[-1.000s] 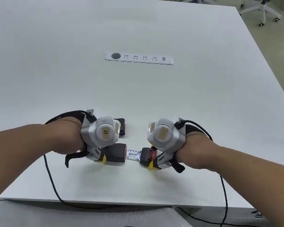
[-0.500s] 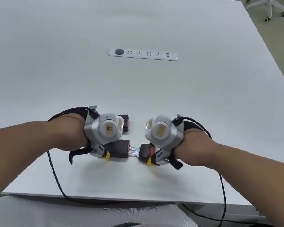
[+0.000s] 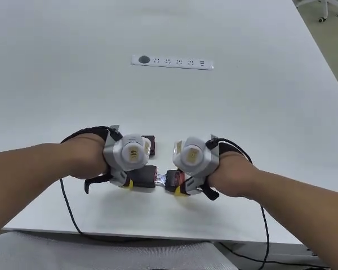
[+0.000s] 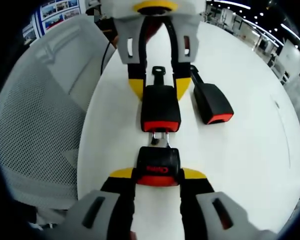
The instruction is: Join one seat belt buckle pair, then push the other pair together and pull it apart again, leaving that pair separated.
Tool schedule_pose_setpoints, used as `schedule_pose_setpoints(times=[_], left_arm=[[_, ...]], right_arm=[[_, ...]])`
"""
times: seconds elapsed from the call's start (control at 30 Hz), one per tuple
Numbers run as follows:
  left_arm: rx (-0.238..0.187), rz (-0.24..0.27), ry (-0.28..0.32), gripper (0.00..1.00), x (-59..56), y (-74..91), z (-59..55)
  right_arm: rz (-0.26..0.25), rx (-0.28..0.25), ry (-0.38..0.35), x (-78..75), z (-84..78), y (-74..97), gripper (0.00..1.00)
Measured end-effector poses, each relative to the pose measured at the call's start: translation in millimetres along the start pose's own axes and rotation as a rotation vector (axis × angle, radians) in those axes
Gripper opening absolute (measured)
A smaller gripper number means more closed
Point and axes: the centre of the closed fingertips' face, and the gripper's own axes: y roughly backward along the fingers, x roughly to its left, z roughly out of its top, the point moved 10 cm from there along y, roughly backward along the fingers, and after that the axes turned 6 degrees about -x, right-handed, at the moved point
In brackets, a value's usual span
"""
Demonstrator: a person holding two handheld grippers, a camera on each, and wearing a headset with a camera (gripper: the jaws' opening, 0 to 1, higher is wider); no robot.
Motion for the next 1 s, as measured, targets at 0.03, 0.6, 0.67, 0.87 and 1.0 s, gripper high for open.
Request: schedule_pose_setpoints(times=[0.03, 0.6, 0.67, 0.87, 1.0], left_arm=[[-0.002, -0.001, -0.001, 0.31, 0.1, -0.1, 0.0], [0.025, -0.02, -0.01, 0.31, 1.6, -2.2, 3.0], [0.027, -0.021, -0.008, 0.31, 1.7, -2.3, 3.3], [0.037, -0.028, -0.008, 0.31, 2.6, -2.9, 4.4], [0.03, -0.029, -0.005, 0.31, 2.5, -2.8, 3.6]], right_arm=[[0.0, -0.001, 0.003, 0.1, 1.2, -0.8, 0.34], [0.019, 0.007, 0.029, -4.8, 7.6, -5.2, 0.33], [0.02, 0.007, 0.031, -5.1, 7.8, -5.2, 0.33], [0.016, -0.002, 0.026, -3.7, 16.0, -9.6, 0.33], [0.017, 0.008, 0.025, -5.6, 16.4, -9.7, 0.33]])
